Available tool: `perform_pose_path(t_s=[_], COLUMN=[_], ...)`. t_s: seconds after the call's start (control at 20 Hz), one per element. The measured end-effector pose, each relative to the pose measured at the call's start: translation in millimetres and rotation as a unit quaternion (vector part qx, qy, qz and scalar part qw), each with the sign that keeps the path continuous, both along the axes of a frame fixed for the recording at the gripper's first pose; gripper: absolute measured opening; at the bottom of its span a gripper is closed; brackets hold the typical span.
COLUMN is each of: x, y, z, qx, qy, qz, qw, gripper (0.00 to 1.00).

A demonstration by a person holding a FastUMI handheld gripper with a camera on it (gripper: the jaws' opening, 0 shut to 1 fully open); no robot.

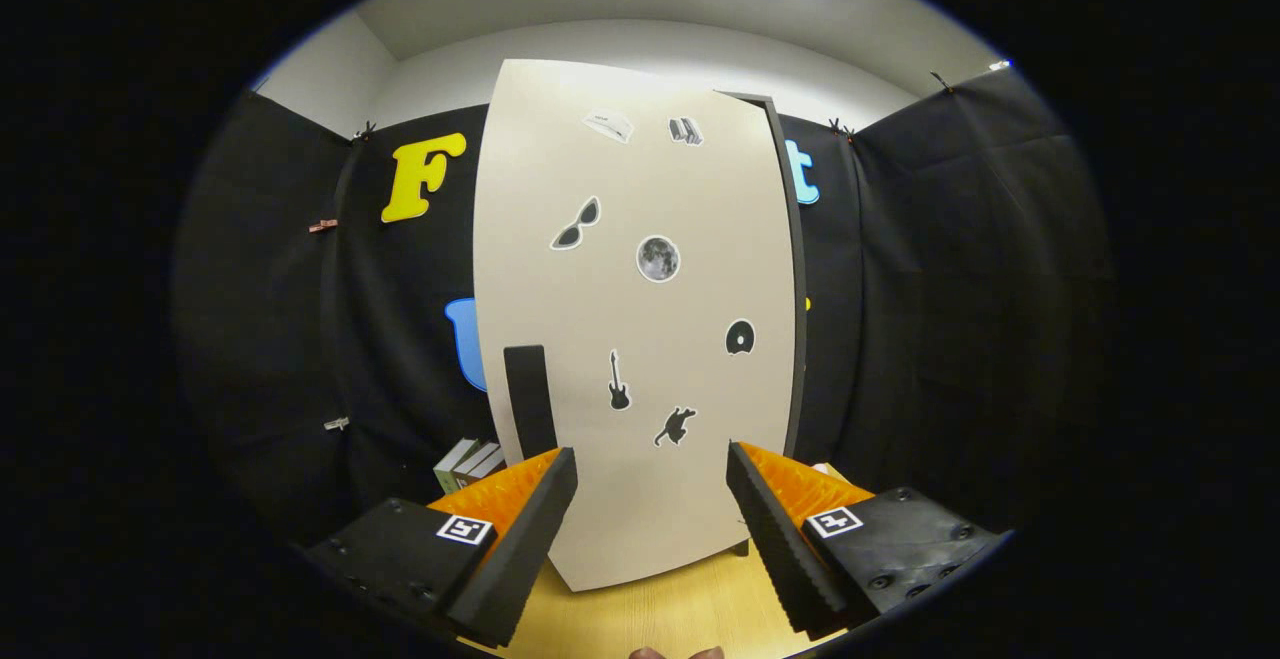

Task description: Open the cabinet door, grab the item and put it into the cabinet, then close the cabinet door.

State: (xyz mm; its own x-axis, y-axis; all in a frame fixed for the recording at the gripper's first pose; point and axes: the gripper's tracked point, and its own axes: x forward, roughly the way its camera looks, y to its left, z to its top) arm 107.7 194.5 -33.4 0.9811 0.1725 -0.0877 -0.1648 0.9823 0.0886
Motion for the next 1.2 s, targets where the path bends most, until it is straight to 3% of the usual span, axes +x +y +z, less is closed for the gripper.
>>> perform_pose_path(t_s=[1.2], x=[-1.1], y=[-1.2], z=[0.0], qx=[-0.012], qy=[-0.002], qz=[0.0], qw=[1.0], gripper=[0.98])
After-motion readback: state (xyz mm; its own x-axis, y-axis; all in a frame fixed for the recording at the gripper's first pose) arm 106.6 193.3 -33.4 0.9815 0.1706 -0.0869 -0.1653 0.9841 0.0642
